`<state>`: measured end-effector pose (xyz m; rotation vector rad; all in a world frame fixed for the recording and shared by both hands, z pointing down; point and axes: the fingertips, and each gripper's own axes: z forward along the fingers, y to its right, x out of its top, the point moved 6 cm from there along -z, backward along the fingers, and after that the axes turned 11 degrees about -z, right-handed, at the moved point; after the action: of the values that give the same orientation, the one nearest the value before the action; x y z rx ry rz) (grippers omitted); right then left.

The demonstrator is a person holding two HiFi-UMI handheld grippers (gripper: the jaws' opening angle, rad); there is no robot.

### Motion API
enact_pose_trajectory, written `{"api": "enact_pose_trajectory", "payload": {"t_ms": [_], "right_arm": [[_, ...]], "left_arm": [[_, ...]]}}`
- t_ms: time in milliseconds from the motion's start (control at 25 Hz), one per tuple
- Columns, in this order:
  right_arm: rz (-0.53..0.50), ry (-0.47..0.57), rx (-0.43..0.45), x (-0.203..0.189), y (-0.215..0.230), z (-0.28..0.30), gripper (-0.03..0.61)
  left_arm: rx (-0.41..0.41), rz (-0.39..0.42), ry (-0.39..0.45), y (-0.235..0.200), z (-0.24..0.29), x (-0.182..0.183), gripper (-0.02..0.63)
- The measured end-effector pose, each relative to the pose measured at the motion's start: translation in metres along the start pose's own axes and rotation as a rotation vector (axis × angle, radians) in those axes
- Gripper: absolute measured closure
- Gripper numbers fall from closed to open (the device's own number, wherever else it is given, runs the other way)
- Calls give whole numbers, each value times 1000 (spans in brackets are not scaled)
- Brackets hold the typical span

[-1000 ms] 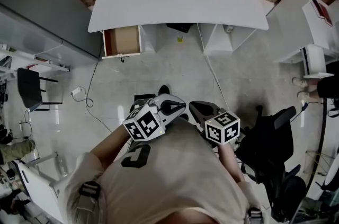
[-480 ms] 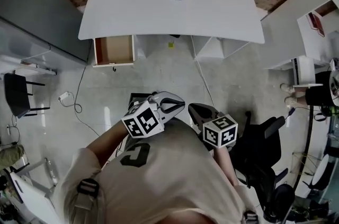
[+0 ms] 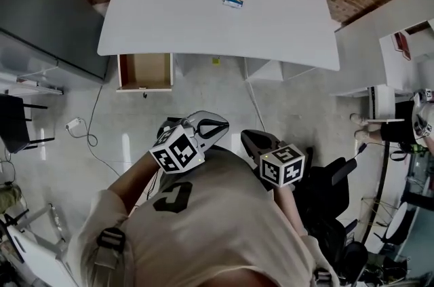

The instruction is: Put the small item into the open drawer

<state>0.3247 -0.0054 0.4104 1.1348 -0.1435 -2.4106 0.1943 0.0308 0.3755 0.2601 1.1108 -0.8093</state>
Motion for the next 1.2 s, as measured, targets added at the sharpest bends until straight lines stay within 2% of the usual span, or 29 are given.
{"api": "enact_pose_trajectory", "payload": {"t_ms": [80, 200, 360, 480, 600, 880, 1200], "right_arm": [[-10, -12, 9, 11, 0, 10, 575], [-33, -27, 18, 30, 3, 23, 575], [-69, -49, 22, 54, 10, 39, 574], [-95, -61, 33, 68, 9, 55, 574], [-98, -80, 54, 74, 4, 71, 575], [-136, -105, 74, 95, 3, 93, 575], [-139, -117, 88, 104, 0, 107, 574]], "left_arm": [[27, -15, 7, -15, -8, -2, 609], [95, -80, 46, -47, -27, -1, 609], [220, -153, 128, -103, -66, 0, 609], [334, -167, 149, -139, -102, -9, 609], [397, -209, 153, -156, -130, -25, 609], [445, -221, 145, -170, -141, -42, 608], [446, -238, 148, -180, -148, -49, 609]]}}
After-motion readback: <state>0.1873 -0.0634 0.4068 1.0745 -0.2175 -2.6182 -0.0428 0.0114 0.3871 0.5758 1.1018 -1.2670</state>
